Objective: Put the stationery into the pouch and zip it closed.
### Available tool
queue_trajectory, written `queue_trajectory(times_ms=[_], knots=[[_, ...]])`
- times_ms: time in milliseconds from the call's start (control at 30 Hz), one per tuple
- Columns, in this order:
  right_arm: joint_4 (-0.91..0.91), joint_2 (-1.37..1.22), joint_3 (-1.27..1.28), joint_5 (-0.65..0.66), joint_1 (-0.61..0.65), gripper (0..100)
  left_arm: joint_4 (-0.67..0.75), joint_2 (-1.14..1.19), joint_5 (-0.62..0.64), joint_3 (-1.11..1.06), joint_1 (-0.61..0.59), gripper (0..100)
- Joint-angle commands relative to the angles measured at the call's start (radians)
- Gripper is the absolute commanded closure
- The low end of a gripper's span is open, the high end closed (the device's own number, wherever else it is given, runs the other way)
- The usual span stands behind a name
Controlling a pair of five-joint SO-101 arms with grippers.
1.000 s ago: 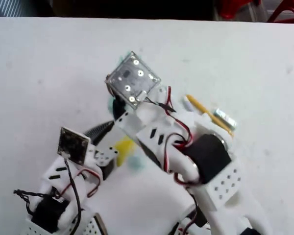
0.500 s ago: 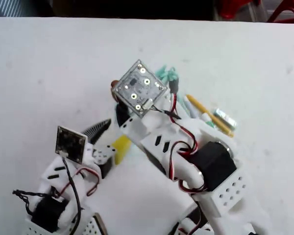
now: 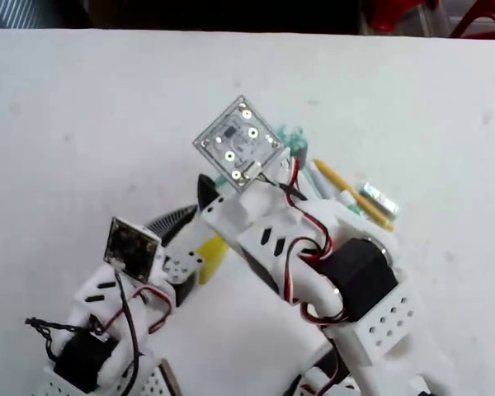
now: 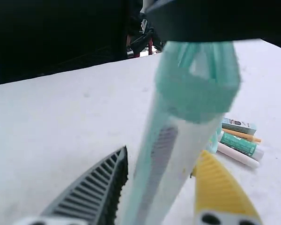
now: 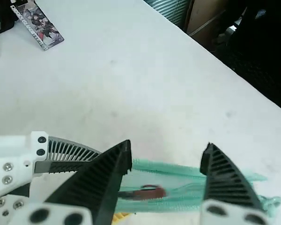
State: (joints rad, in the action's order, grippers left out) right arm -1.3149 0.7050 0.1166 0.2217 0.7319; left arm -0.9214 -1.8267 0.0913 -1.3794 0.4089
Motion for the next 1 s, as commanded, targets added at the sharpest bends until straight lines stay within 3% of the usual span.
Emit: queue_trajectory(times_ms=[0,200,433,600,767,967], knots=[[0.013,0.013,-0.006,0.005,0.002,78.4,0.017,0.004,-0.009,0.014,0.012,77],[0.048,-0.007,-0.008,0.043,0.004,78.9,0.034,0.004,-0.009,0.005,0.01,77],[0.07,-0.162,-0.014,0.06,-0.001,78.9,0.224,0.004,-0.014,-0.11,0.008,83],[0.031,-0.127,-0.144,0.06,-0.012,78.9,0.236,0.004,-0.014,-0.118,0.008,83],[-0.102,-0.096,-0.394,0.061,-0.14,78.9,0.236,0.004,-0.015,-0.117,0.008,83],[-0.248,-0.124,-0.4,0.103,-0.486,78.9,0.235,0.004,-0.012,-0.117,0.007,83]])
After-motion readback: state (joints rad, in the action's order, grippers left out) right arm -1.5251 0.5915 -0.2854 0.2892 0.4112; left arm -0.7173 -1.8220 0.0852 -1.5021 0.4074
